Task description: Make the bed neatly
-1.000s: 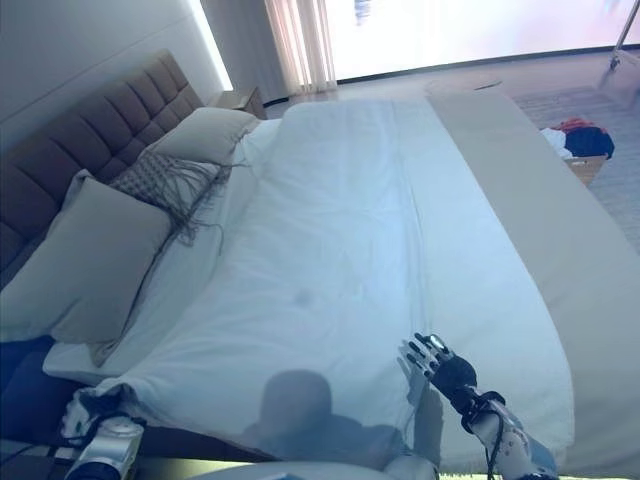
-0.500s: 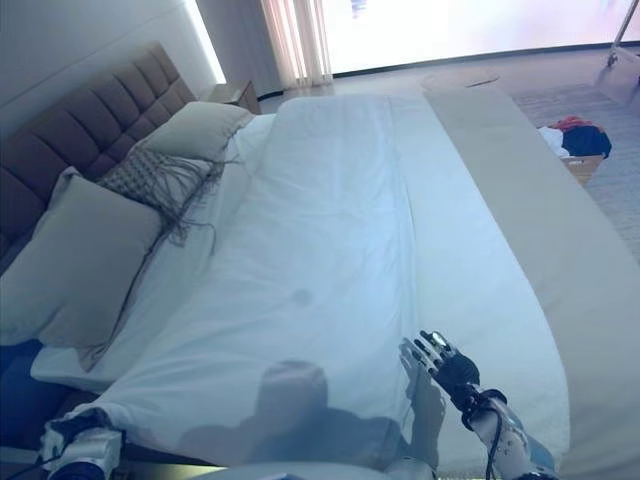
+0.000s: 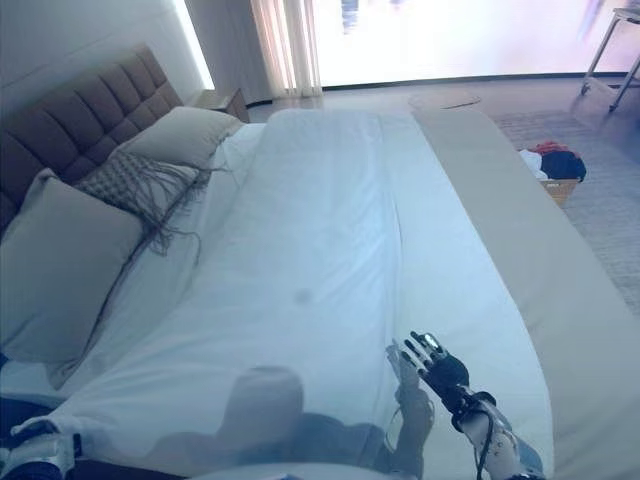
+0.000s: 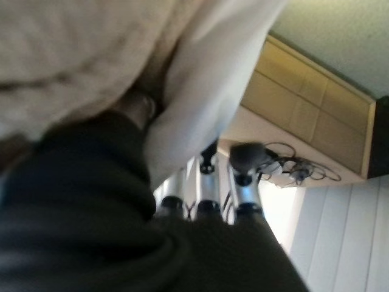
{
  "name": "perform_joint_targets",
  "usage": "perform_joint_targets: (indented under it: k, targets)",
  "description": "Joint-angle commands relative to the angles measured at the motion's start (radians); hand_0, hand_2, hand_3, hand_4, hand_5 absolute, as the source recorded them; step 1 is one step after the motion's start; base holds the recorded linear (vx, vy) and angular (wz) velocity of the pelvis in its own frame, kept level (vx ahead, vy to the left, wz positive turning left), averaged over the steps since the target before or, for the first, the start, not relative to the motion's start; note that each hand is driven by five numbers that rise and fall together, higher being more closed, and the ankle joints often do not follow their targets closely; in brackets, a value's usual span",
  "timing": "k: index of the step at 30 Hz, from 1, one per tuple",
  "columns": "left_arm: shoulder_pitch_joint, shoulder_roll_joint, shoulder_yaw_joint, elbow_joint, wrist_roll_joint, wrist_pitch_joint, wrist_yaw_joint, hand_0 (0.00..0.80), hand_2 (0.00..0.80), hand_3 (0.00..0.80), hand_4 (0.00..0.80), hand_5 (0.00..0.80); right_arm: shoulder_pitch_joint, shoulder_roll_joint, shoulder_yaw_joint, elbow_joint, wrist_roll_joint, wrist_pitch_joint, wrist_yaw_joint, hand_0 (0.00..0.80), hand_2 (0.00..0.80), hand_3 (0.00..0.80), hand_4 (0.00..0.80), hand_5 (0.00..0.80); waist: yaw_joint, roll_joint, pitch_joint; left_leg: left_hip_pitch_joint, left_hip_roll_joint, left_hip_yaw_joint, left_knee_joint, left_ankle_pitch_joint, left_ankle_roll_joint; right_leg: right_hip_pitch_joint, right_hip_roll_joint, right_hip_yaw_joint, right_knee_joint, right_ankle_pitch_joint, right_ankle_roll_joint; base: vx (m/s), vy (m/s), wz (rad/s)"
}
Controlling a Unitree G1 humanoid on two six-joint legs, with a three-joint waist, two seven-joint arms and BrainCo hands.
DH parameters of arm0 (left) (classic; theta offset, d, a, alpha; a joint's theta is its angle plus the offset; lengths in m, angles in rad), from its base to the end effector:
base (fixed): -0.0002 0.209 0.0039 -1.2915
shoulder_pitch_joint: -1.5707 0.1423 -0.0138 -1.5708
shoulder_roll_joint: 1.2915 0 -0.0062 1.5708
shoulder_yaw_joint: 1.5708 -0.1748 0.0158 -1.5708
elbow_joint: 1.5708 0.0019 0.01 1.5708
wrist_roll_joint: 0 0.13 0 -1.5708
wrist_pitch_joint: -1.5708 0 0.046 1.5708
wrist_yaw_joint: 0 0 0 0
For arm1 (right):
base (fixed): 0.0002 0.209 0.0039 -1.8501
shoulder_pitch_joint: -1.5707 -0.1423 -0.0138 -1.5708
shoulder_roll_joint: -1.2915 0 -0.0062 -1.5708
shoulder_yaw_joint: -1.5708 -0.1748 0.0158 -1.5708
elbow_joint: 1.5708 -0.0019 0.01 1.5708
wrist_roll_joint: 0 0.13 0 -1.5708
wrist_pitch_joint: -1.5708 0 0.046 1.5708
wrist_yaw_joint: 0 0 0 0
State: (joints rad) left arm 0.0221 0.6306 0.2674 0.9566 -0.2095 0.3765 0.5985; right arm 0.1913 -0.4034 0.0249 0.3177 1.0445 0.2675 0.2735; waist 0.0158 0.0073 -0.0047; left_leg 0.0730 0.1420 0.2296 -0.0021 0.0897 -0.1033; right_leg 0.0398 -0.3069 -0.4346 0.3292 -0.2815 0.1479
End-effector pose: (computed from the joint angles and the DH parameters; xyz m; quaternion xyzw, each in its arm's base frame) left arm 0.0877 0.3602 -0.0171 0.2227 0.4898 0.5304 0.6551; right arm 0.1279 -0.2383 -0.0203 0.3607 0.2782 0.0150 0.8901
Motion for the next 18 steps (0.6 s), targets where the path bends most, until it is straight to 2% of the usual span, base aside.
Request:
perform_joint_targets:
  k: [1,8,18]
  targets:
    - [0.094,0.272,0.154,0.01,0.125,-0.08,0.118,0.0,0.0,0.0,0.0,0.0,-0.022,0.012,-0.076,-0.032,0.033,-0.017,0.016,0.0,0.0,0.0,0.0,0.0,0.084,0.013,0.022,0.075,-0.001,-0.033,-0.021,-0.111,-0.004,0.024,-0.105,0.006,-0.283,0.404,0.111,0.014,0.0,0.11]
    - [0.079,0.226,0.138,-0.026,0.118,-0.189,0.07,0.0,0.0,0.0,0.0,0.0,-0.022,0.025,-0.073,-0.015,0.028,-0.027,0.021,0.0,0.0,0.0,0.0,0.0,0.085,0.003,0.021,0.076,0.008,-0.021,-0.016,-0.116,-0.004,0.027,-0.098,0.007,-0.286,0.399,0.109,0.014,-0.008,0.09]
    - [0.036,0.07,0.075,-0.12,0.129,-0.328,0.071,0.0,0.0,0.0,0.0,0.0,-0.038,0.077,-0.076,-0.004,0.013,-0.037,0.008,0.0,0.0,0.0,0.0,0.0,0.097,-0.026,0.017,0.083,0.015,-0.016,-0.015,-0.12,-0.001,0.048,-0.092,0.006,-0.293,0.397,0.108,0.011,-0.029,0.12]
